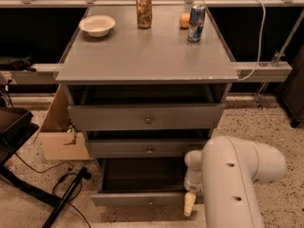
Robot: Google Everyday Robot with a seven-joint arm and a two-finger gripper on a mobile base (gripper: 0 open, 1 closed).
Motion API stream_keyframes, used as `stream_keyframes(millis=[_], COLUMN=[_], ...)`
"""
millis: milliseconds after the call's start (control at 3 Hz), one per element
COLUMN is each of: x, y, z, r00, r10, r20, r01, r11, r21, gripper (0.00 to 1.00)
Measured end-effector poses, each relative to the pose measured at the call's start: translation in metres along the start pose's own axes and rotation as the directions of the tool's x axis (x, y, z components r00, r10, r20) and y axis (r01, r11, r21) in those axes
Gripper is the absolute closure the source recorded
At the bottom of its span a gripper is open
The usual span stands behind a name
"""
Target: Open bottom drawer
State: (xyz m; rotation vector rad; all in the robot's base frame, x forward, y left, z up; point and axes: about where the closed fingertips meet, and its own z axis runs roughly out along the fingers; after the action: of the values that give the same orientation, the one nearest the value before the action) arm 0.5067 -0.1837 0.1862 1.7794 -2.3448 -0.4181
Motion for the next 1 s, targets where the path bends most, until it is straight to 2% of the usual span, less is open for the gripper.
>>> stream_keyframes(millis=[333, 667, 1000], x=[0.000, -0.013, -0.023], y=[0.000, 0.002, 0.007], z=[0.000, 0.012, 0.020], r00=[1.000, 0.995, 0.983], r10=[0.000, -0.097, -0.185], r20=[0.000, -0.005, -0.010], r01=[0.000, 0.097, 0.185], r11=[1.0000, 0.9953, 0.9827], r21=[0.000, -0.009, -0.011], gripper=[0.00, 0.00, 0.00])
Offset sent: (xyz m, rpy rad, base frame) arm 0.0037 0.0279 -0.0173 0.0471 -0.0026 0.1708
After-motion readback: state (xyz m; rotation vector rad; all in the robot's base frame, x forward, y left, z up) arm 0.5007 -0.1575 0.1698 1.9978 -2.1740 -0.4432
